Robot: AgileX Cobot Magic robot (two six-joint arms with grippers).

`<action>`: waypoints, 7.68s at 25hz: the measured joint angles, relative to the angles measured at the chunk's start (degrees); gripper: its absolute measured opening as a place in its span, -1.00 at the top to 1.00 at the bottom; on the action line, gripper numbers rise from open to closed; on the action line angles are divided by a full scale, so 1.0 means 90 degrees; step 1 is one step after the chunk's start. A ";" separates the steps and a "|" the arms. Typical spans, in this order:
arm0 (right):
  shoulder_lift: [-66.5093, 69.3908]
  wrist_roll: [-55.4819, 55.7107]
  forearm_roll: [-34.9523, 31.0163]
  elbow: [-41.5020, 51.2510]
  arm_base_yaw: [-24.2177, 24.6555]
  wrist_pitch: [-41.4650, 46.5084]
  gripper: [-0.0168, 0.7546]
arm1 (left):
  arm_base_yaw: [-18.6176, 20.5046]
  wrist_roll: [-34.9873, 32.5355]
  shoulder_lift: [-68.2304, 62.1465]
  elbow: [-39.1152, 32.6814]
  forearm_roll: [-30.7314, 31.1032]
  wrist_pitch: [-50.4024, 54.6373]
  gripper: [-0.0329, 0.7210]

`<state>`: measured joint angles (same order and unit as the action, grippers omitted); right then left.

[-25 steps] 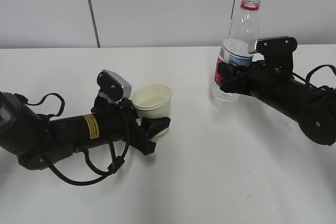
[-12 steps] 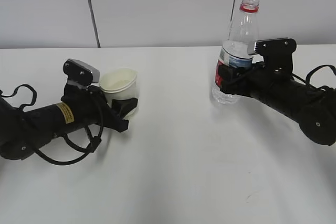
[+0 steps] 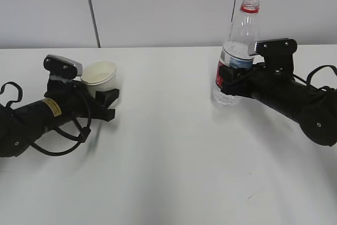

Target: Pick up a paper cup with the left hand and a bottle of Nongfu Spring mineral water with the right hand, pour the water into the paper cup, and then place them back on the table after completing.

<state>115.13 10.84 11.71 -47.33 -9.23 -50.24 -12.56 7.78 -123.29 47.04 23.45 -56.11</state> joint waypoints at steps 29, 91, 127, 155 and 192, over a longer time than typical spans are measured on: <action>0.0000 0.0010 0.0000 0.0000 0.0000 0.0047 0.00 | 0.0000 -0.0218 -0.0400 0.0000 -0.0559 -0.0205 -0.09; 0.0000 0.0010 -0.0012 0.0000 0.0000 0.0152 0.00 | 0.0000 -0.0007 0.0918 -0.1886 -0.0891 -0.0960 -0.63; 0.0583 -0.0386 -0.0177 -0.0251 0.0000 -0.0075 0.00 | 0.0000 -0.0007 0.1019 -0.2200 -0.0888 -0.1002 -0.63; -0.0299 -0.0397 -0.0114 0.0854 0.0000 -0.0147 -0.73 | 0.0000 0.0070 0.1284 -0.2255 -0.0693 -0.0901 -0.63; -0.5923 0.0612 -0.0885 0.0525 0.0000 1.0881 -0.53 | 0.0000 0.0808 0.6423 -0.0944 -0.2288 1.1182 -0.36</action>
<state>61.83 16.34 3.75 -42.61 -9.23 47.69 -12.56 15.06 -65.48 38.54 2.86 44.52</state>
